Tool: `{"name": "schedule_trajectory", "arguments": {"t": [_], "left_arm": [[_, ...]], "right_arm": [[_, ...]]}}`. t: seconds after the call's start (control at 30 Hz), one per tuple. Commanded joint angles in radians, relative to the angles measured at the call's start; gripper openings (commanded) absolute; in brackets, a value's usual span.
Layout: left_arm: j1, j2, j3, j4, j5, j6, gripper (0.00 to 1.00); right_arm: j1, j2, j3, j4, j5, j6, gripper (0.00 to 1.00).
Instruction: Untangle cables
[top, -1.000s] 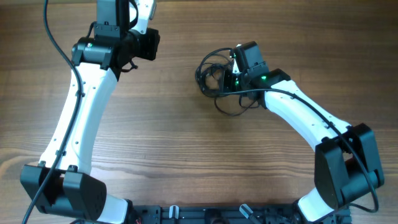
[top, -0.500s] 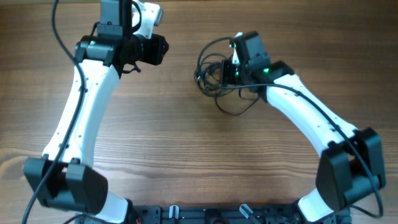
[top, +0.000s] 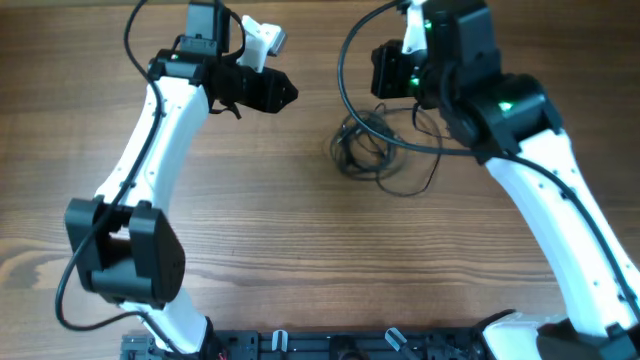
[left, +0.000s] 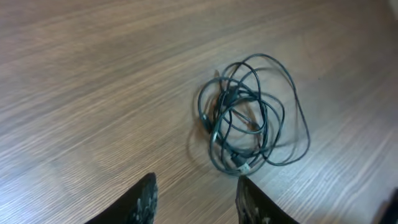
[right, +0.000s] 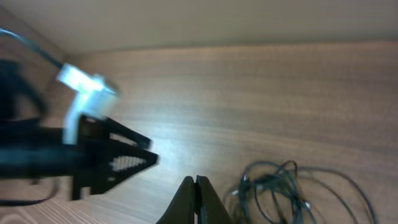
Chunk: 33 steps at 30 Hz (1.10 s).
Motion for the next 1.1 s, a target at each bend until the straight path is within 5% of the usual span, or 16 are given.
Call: {"name": "schedule_trajectory", "arguments": {"t": [0.0, 0.57, 0.77, 1.07], "left_arm": [[-0.013, 0.043, 0.018, 0.004, 0.146, 0.069, 0.41], [-0.114, 0.048, 0.018, 0.023, 0.151, 0.087, 0.43], [-0.115, 0.048, 0.018, 0.042, 0.121, 0.083, 0.42], [-0.115, 0.048, 0.018, 0.062, 0.005, 0.02, 0.42]], "right_arm": [[-0.003, -0.035, 0.021, -0.008, 0.009, -0.02, 0.04], [-0.005, 0.009, 0.015, -0.198, 0.235, 0.041, 0.09], [-0.005, 0.058, -0.016, -0.216, 0.242, 0.04, 0.5], [-0.005, 0.183, -0.061, -0.173, 0.249, 0.032, 0.72]]}}
